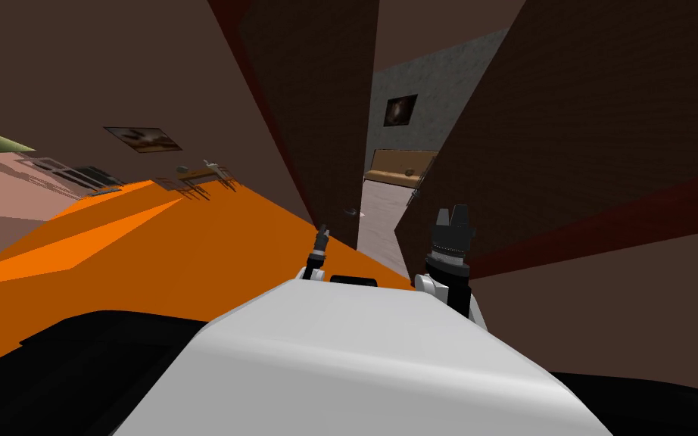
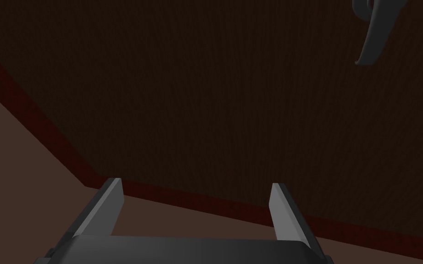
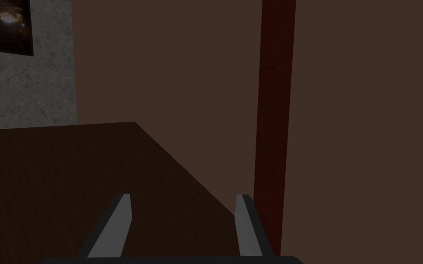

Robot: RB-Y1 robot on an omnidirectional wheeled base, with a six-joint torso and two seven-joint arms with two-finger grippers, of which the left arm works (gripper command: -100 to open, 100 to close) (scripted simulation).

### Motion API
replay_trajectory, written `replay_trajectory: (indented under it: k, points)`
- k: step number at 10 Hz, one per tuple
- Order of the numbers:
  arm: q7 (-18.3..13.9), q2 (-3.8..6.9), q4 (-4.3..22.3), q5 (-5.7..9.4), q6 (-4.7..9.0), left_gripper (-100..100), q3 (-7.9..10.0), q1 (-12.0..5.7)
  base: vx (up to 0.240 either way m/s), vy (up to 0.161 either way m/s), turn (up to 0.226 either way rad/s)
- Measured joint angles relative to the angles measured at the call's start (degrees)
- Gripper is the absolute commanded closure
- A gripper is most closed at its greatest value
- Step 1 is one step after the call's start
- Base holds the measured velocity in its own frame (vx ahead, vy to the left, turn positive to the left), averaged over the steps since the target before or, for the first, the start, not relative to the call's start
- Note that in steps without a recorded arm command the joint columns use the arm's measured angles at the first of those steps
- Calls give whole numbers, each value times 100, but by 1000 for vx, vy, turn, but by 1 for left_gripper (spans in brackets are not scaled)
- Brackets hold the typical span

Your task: Push the door open

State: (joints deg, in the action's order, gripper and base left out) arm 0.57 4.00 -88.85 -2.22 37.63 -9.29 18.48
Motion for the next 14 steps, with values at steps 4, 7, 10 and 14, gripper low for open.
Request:
replay_trajectory:
  k: [4,7,10,14]
  points:
    - [-49,-4,618,-21,69,-100,-177,-181,92,63,-92]
    - [-78,-3,939,-29,92,-100,-262,-289,54,29,-51]
    - [-128,0,1427,-32,184,-100,-360,-449,83,60,-87]
    - [-179,-26,2003,-42,255,-100,-496,-645,87,63,-71]
